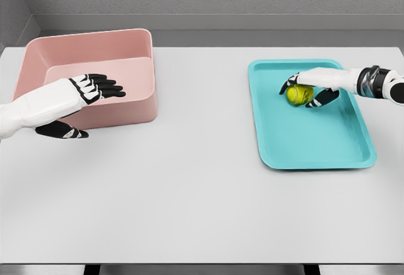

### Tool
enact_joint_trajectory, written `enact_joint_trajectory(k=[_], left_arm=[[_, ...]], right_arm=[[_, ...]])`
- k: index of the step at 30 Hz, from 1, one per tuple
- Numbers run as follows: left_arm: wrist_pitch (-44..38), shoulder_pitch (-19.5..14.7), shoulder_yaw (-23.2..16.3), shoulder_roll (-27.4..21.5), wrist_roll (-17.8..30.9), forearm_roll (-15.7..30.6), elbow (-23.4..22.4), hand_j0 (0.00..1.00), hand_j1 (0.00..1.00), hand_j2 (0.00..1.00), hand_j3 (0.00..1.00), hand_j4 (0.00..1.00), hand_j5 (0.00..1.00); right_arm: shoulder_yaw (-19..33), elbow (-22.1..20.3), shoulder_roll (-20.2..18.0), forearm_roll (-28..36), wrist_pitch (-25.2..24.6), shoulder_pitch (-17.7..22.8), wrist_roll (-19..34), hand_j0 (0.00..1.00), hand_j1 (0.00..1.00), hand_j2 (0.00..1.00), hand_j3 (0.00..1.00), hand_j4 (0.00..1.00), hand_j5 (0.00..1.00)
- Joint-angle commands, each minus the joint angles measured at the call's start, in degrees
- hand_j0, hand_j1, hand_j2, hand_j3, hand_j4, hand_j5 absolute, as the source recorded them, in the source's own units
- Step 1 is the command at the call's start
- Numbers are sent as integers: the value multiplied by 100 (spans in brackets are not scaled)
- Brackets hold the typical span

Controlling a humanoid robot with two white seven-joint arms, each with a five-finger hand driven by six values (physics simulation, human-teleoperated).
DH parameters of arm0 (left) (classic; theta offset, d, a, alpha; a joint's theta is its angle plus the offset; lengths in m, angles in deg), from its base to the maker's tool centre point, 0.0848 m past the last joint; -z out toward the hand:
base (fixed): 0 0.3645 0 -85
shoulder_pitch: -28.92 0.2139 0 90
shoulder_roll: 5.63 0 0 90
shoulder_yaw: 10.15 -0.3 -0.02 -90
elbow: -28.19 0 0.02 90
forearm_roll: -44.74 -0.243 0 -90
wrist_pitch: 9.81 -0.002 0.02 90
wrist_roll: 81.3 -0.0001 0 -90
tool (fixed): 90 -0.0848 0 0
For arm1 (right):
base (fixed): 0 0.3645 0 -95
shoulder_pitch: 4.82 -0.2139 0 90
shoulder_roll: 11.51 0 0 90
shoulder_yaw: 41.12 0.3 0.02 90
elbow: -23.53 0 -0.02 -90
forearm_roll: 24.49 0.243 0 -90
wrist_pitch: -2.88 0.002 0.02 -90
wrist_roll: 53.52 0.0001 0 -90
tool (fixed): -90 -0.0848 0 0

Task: Put the tennis from the blue tray into the pink basket with both arms

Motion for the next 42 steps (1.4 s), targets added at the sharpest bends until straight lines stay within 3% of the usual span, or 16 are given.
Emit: enact_joint_trajectory(k=[1,13,20,33,42], left_arm=[[-5,0,3,-14,-3,40,1,100,100,100,100,100,100],[-5,0,3,-14,-3,40,1,100,100,100,100,100,100],[-5,0,3,-14,-3,40,1,100,100,100,100,100,100],[-5,9,3,-14,-3,49,36,100,100,100,100,100,100],[-5,9,12,-32,-3,49,36,100,100,100,100,100,100]], right_arm=[[39,-1,5,-5,3,0,20,64,64,64,64,64,64],[92,-1,6,21,3,-26,12,58,58,58,58,58,58],[294,-203,-100,30,3,-44,3,54,54,54,54,54,54],[417,-1433,-522,188,3,-70,-59,54,54,54,54,54,54],[408,-2330,-566,294,3,-44,-94,54,54,54,54,54,54]])
